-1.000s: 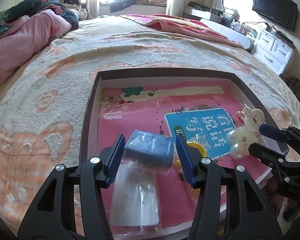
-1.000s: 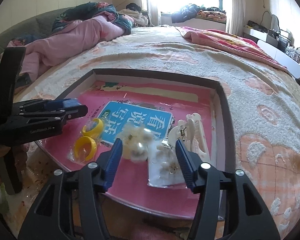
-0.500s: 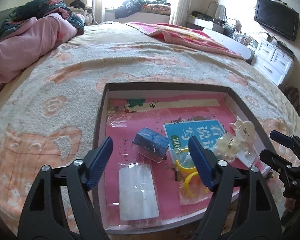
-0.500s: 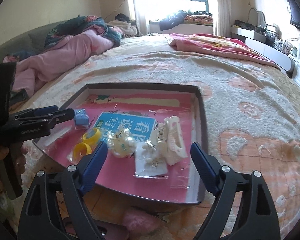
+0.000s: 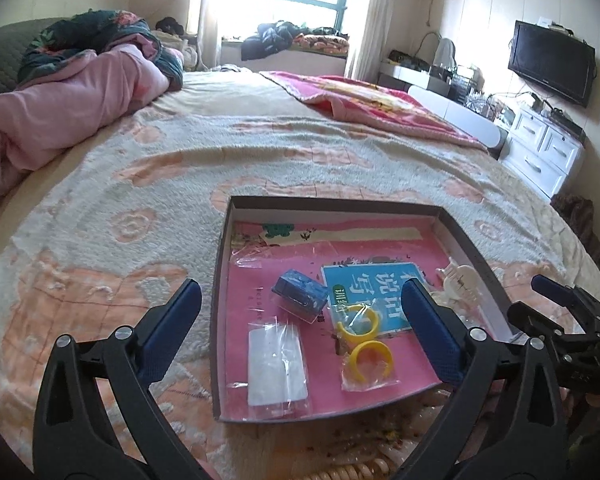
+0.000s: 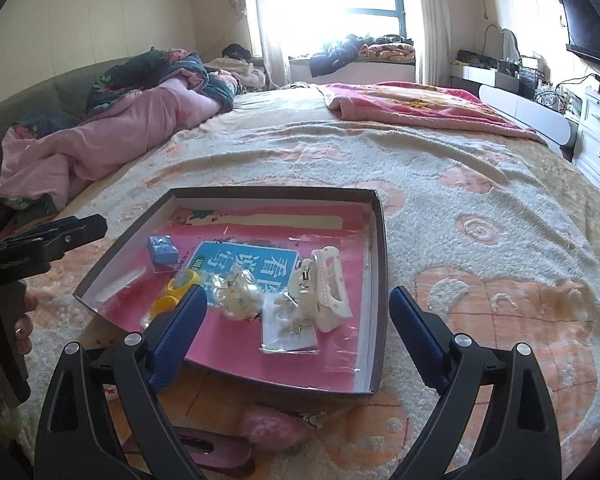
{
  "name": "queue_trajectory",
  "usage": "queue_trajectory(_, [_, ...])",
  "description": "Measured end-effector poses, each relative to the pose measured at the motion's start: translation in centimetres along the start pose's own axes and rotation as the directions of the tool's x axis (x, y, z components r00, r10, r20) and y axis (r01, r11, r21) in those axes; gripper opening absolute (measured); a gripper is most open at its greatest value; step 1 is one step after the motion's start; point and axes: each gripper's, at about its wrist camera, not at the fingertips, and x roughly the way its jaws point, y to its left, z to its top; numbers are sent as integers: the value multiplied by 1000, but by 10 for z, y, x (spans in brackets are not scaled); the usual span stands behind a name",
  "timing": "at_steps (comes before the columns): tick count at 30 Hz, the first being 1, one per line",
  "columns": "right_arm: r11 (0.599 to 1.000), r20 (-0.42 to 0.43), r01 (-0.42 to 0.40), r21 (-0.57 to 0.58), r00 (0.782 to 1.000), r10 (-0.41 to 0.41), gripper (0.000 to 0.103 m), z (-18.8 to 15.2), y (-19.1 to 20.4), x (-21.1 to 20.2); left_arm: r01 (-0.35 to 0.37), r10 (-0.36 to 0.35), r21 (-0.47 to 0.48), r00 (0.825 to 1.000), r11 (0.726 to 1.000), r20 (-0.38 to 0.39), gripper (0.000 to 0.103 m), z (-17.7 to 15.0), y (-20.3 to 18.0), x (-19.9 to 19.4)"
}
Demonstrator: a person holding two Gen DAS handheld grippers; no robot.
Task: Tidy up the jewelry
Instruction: 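Carry the pearl clip and blue box into the tray and open both tools, then withdraw both open tools from the tray toward the remaining items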
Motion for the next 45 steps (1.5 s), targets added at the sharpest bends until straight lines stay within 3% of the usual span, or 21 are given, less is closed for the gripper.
queue_trajectory(16, [999, 44, -30, -18, 999, 31, 91, -9, 14, -36, -10, 9, 0, 997, 1000, 74, 92, -14, -10, -48])
queue_trajectory(45, [998, 22, -23, -66, 999, 24, 91, -59, 42, -73, -72, 71, 7, 995, 997, 63, 92, -73, -10, -96])
